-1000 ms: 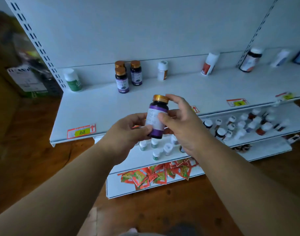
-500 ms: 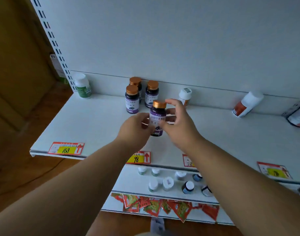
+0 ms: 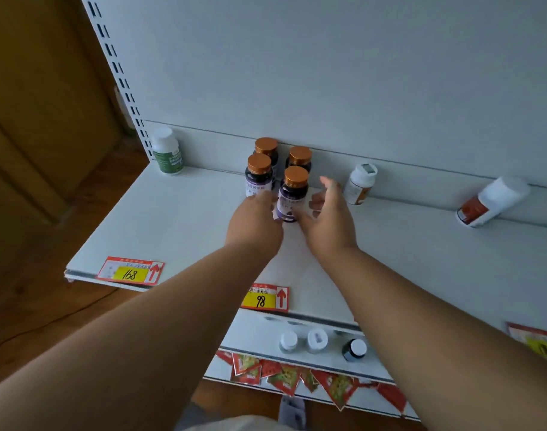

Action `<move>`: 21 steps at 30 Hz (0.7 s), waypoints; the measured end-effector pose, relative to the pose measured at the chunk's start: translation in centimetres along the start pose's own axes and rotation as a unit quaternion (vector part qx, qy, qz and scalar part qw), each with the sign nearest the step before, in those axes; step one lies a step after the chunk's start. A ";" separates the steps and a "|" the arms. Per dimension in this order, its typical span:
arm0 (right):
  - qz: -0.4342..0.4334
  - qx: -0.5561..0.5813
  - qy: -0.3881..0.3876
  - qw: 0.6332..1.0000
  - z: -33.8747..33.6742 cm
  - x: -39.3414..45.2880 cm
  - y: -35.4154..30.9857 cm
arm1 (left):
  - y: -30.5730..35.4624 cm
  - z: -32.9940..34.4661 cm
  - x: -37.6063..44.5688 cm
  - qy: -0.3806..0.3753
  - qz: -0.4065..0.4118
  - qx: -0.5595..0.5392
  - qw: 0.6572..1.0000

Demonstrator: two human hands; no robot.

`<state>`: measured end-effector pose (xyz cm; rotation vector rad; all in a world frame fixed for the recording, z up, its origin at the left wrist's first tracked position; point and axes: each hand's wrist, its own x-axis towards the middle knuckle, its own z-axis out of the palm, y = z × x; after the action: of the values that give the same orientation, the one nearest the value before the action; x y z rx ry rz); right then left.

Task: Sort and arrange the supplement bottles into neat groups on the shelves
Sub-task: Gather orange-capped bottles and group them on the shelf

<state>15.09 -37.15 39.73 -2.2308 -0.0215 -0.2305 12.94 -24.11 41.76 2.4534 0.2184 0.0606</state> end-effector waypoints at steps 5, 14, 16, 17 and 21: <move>0.014 -0.041 0.042 0.998 0.7 -3.8 -2.6 | -2.1 -2.9 -1.5 -0.031 0.083 -0.018 0.996; 0.073 -0.019 0.140 0.987 5.9 -15.0 -11.2 | -10.4 -10.7 -6.7 -0.087 0.263 -0.032 0.960; 0.081 -0.013 0.145 0.986 6.8 -17.0 -12.3 | -11.7 -11.4 -7.9 -0.113 0.275 -0.034 0.954; 0.080 -0.012 0.146 0.986 7.2 -17.8 -12.7 | -12.3 -11.6 -8.5 -0.119 0.281 -0.032 0.952; 0.064 0.006 0.154 0.986 9.4 -21.4 -11.9 | -15.5 -11.3 -10.6 -0.095 0.318 -0.024 0.943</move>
<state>-5.56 -21.02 39.60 -2.1533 0.2854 -0.5002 -0.85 -7.10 40.96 2.3627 -0.6565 0.1053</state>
